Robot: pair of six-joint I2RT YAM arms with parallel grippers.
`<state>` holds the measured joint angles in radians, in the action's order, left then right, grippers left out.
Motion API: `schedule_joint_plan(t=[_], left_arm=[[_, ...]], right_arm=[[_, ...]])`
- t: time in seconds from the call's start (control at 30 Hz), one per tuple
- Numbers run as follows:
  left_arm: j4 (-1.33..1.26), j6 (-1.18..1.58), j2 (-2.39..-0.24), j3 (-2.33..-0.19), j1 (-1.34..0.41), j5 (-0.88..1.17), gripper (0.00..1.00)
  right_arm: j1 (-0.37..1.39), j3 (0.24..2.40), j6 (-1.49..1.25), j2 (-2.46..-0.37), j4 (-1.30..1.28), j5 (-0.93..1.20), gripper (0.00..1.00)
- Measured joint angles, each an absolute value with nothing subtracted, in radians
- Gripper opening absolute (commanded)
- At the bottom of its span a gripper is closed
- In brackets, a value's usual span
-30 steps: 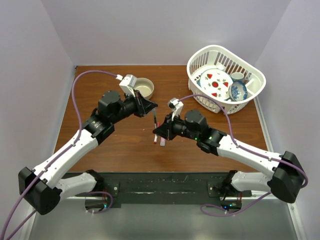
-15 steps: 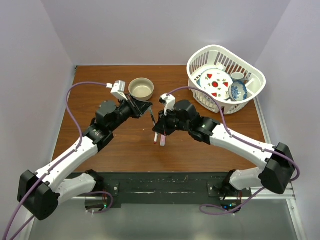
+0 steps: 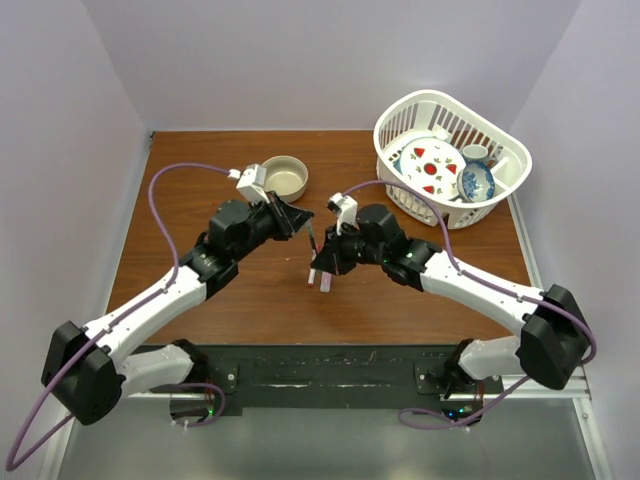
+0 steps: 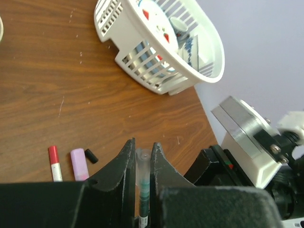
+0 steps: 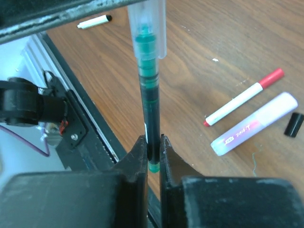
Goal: Insert the pens into the pen caps
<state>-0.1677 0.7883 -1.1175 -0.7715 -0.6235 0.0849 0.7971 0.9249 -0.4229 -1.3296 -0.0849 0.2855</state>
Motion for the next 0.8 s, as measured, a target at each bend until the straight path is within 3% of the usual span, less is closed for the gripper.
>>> schedule_joint_plan(t=[0.23, 0.47, 0.8], left_arm=[[0.11, 0.666, -1.269, -1.004, -0.595, 0.105, 0.0], [0.226, 0.529, -1.42, -1.098, -0.506, 0.074, 0.0], [0.218, 0.433, -1.673, -1.098, -0.504, 0.07, 0.0]], right_arm=[[0.736, 0.794, -0.478, -1.164, 0.05, 0.275, 0.54], [0.734, 0.641, -0.492, -0.937, -0.016, 0.276, 0.7], [0.734, 0.619, -0.491, -0.896, -0.083, 0.243, 0.72]])
